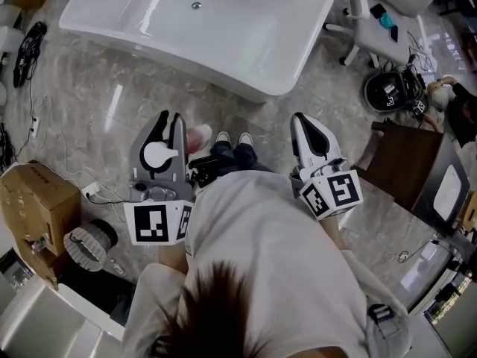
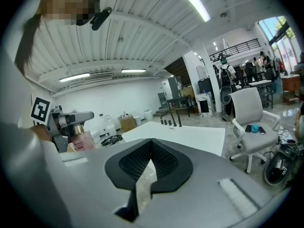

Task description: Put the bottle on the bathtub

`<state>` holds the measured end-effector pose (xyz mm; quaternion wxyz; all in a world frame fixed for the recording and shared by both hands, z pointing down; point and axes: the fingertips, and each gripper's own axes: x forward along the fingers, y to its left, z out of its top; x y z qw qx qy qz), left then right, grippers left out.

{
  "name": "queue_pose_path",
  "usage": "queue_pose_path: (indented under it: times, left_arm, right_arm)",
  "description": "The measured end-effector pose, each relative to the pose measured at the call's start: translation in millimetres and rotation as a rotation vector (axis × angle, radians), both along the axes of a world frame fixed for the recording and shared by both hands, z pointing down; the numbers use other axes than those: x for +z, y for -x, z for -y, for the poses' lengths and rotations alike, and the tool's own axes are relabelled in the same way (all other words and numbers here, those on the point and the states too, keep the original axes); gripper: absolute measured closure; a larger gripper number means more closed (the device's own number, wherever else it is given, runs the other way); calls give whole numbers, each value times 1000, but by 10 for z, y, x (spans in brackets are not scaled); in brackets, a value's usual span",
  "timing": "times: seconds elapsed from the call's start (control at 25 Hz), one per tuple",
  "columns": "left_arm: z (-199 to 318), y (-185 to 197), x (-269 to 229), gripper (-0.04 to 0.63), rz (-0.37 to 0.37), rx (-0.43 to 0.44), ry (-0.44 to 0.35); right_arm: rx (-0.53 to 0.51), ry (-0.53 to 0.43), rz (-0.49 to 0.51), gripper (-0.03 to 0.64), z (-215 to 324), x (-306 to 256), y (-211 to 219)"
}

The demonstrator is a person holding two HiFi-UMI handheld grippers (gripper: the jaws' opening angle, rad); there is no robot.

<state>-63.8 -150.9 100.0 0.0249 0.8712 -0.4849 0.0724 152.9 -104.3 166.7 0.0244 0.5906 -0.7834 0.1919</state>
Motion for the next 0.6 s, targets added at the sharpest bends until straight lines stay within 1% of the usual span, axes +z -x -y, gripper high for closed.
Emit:
queue_pose_path:
  times: [0.6]
  left_arm:
    - [156, 122, -13, 480, 2, 61, -10]
  right_arm:
    - [64, -9, 6, 620, -25, -27, 140]
